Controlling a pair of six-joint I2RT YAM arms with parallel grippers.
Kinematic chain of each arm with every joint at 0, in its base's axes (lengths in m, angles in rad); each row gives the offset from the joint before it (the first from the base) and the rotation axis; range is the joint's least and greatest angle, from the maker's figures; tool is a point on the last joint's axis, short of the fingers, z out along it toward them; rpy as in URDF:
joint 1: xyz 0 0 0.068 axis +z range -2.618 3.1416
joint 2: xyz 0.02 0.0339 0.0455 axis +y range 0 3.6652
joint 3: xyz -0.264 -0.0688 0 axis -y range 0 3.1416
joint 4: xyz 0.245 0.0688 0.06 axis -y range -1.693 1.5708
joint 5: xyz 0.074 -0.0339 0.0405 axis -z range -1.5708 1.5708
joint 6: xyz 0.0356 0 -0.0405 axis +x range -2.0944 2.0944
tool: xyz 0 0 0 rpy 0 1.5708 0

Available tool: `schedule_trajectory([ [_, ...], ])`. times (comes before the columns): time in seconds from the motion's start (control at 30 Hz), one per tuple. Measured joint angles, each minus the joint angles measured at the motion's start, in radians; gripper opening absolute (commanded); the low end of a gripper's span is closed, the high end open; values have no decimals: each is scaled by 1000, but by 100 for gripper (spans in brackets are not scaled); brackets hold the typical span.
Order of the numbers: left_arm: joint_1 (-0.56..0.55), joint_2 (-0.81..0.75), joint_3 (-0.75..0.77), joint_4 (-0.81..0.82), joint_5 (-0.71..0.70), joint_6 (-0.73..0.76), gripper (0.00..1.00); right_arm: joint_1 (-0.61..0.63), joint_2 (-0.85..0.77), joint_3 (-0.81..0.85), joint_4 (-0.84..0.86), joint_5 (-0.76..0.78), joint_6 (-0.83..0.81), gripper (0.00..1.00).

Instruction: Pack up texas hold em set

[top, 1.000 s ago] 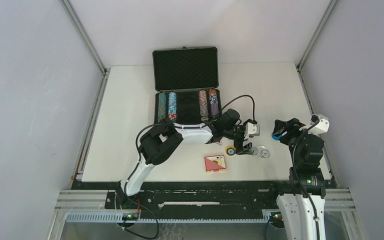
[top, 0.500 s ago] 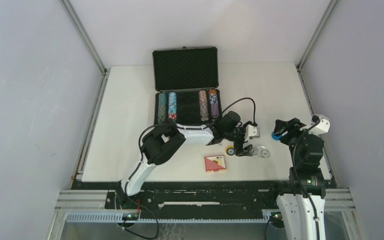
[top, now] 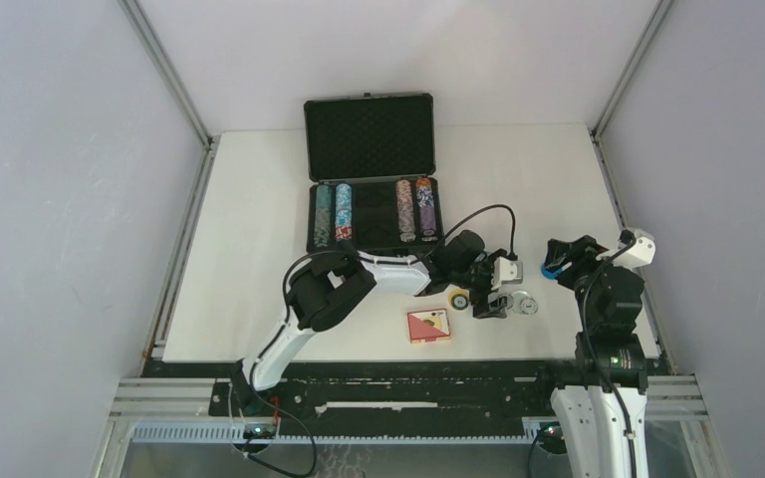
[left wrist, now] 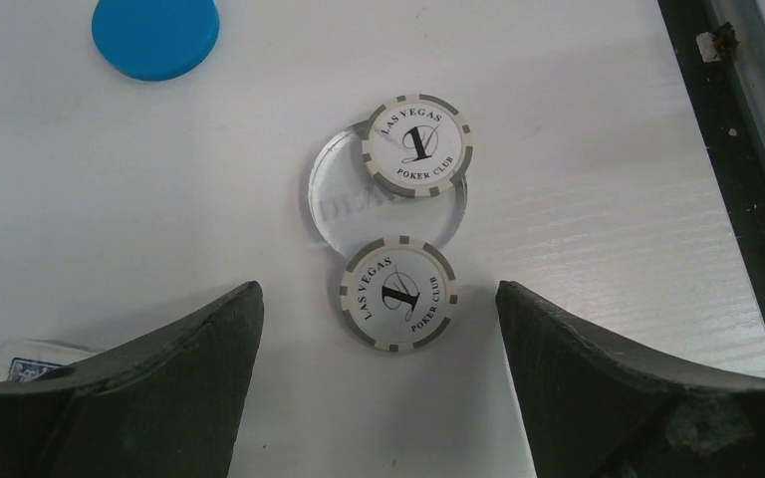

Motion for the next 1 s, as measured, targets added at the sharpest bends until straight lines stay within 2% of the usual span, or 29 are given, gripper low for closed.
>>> schedule_trajectory([
  [0.6, -2, 9, -9, 42, -4, -11, 88, 0, 7, 0, 0, 0, 0, 64],
  [0.73, -2, 9, -18, 61, -4, -16, 83, 0, 8, 0, 1, -1, 0, 64],
  [1.0, -2, 9, -42, 106, -2, -34, 82, 0, 10, 0, 2, -5, 0, 64],
])
